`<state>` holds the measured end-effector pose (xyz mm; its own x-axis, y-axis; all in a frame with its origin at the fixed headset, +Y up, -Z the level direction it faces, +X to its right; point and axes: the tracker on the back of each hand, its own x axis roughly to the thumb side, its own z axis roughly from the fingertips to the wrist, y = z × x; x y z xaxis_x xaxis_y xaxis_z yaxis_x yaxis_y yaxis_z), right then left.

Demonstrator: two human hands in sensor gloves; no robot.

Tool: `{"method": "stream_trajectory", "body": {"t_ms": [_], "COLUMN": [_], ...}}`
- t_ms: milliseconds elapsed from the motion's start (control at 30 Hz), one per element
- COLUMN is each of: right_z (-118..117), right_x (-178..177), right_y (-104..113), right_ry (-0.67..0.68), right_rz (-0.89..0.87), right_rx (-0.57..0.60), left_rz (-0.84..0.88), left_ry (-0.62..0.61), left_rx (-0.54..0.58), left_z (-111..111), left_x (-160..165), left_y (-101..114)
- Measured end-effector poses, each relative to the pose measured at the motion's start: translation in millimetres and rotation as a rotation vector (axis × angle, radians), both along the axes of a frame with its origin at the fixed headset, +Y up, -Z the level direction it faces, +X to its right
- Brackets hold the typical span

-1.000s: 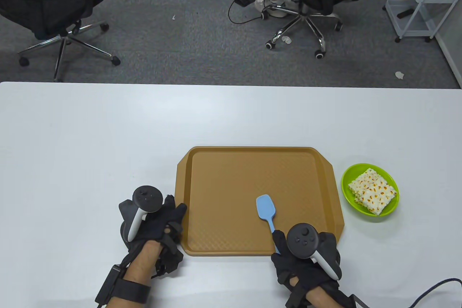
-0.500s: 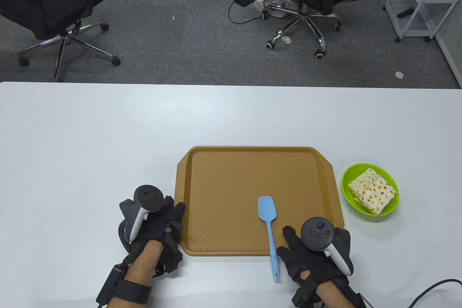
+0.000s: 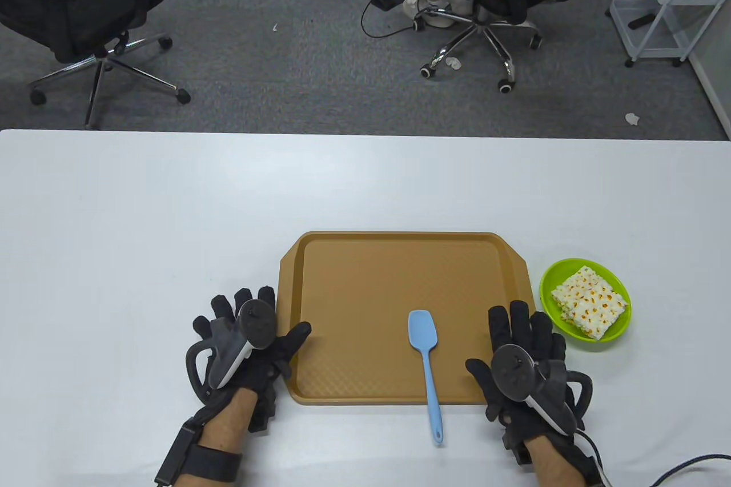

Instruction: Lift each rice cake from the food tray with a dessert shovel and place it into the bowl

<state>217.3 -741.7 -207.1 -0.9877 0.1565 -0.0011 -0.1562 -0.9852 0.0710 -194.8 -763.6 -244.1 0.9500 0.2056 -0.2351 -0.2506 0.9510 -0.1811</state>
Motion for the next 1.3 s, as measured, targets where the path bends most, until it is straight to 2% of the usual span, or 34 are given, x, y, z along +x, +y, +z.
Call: {"method": "stream_trajectory", "body": {"t_ms": [67, 100, 167, 367, 1300], "right_z": [-3.0, -3.5, -3.5, -2.3, -1.6], "right_x": [-1.6, -2.2, -3.8, -3.7, -6.0], "right_y": [-10.0, -11.7, -11.5, -10.0, -13.0], "right_ry": [0.012, 0.018, 0.021, 0.015, 0.026], "right_rz": [-0.009, 0.007, 0.034, 0.020, 0.026], "right_rx": [-0.110, -0.125, -0.098, -0.081, -0.131], "left_rz": [-0.009, -0.018, -0.005, 0.017, 0.009], "left_ry": [0.005, 0.009, 0.018, 0.029, 0.025], "left_rx": [-0.014, -0.023, -0.049, -0.031, -0.036], "left_z": [-0.6, -1.3, -1.6, -1.5, -2.4], "left_x": [-0.6, -1.8, -5.3, -8.8, -8.5], "left_y": [-4.0, -5.8, -8.5, -6.2, -6.6]}}
